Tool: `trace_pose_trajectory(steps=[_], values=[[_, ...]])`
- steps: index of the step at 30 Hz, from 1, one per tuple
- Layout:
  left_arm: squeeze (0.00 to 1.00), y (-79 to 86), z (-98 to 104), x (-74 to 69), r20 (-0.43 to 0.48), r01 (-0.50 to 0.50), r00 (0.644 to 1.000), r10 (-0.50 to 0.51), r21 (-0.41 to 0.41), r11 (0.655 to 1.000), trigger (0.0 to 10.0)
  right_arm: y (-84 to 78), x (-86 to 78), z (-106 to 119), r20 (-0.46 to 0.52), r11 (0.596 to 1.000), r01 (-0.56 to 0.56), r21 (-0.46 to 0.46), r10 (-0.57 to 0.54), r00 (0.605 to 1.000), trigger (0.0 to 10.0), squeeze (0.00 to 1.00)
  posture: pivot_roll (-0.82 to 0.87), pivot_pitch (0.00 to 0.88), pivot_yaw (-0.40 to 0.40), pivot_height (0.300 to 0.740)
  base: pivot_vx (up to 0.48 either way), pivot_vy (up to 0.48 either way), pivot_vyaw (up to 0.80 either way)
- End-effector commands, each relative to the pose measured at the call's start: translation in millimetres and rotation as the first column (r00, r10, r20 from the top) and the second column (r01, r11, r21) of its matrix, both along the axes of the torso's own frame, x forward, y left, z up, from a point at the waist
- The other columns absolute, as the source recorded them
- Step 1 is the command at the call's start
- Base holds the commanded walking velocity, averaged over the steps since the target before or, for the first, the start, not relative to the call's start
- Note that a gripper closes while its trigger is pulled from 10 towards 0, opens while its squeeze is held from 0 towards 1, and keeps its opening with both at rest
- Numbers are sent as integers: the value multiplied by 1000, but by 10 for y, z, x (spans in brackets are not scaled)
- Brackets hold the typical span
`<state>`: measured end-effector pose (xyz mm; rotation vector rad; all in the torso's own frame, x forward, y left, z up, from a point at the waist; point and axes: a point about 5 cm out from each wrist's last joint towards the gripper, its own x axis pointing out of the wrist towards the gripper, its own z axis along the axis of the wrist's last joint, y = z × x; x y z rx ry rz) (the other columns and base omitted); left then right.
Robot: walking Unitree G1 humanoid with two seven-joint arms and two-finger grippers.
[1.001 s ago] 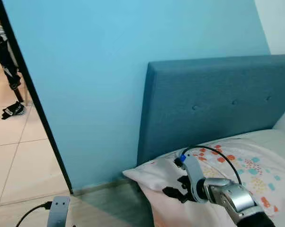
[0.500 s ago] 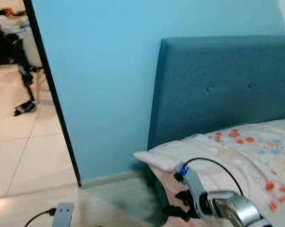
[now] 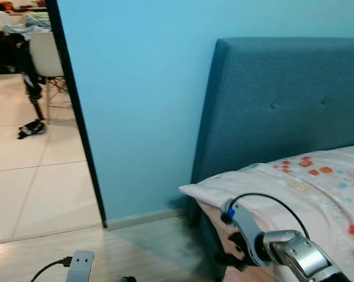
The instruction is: Clean up the room
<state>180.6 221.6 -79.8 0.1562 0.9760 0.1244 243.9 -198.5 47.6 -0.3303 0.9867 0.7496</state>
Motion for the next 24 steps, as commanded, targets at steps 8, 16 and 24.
trace_pose_trajectory(steps=[8,16,24], values=[[0,-60,-29,-33,-15,30,999,-30,-9,1000,10000,-236,284,0,149,972,75,-221,-42,988,10000,0,0,23,-47,575,0,0,0],[0,-35,-54,-105,-25,26,999,-27,-7,1000,10000,-236,534,-76,274,963,170,-211,-108,956,10000,0,13,63,-54,575,0,0,0],[0,46,-84,-229,-35,21,999,-21,9,1000,10000,-284,455,-275,160,947,110,-303,-64,985,10000,0,37,115,-67,575,0,0,0]])
